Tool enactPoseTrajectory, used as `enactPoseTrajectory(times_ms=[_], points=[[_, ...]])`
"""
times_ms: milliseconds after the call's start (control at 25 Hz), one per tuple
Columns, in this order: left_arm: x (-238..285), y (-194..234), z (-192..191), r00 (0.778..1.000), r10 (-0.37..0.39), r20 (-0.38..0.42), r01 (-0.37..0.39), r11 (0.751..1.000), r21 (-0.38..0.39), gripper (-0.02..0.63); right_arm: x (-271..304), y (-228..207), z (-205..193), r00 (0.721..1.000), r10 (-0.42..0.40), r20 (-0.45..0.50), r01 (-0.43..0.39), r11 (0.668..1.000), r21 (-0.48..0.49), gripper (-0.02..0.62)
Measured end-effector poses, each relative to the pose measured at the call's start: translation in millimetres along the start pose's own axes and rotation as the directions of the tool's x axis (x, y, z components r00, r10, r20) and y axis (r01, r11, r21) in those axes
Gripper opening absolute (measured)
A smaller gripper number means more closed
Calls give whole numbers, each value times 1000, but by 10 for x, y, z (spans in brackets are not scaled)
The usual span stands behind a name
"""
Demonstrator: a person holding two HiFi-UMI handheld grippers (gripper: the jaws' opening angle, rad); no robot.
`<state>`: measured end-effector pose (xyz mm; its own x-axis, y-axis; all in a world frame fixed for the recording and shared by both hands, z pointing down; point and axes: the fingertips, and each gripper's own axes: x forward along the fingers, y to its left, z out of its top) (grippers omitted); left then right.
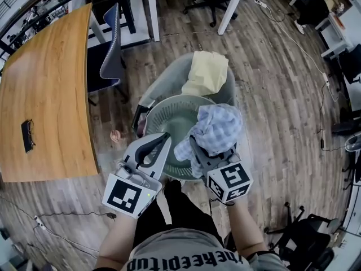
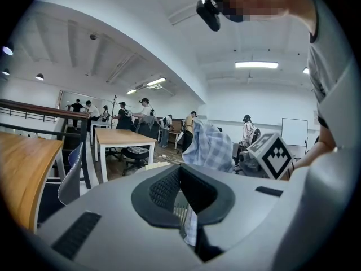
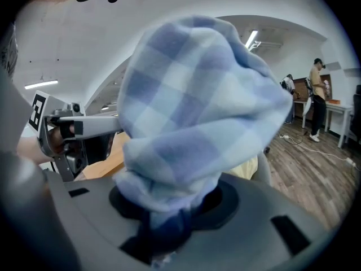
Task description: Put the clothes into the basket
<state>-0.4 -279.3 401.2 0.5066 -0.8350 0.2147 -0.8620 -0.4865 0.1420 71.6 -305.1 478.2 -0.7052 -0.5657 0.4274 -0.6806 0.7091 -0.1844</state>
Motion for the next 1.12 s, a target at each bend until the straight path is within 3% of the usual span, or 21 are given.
enactPoseTrajectory(times_ms=[480, 1120], points=[[10, 91, -190, 999, 15, -29, -16, 999, -29, 14, 181, 22, -425, 993, -18, -120, 16, 1000, -12, 186], [3, 94, -259, 999, -1, -44, -1, 999, -36, 14, 218, 60, -628, 978, -26, -209, 24, 1000, -16, 276]])
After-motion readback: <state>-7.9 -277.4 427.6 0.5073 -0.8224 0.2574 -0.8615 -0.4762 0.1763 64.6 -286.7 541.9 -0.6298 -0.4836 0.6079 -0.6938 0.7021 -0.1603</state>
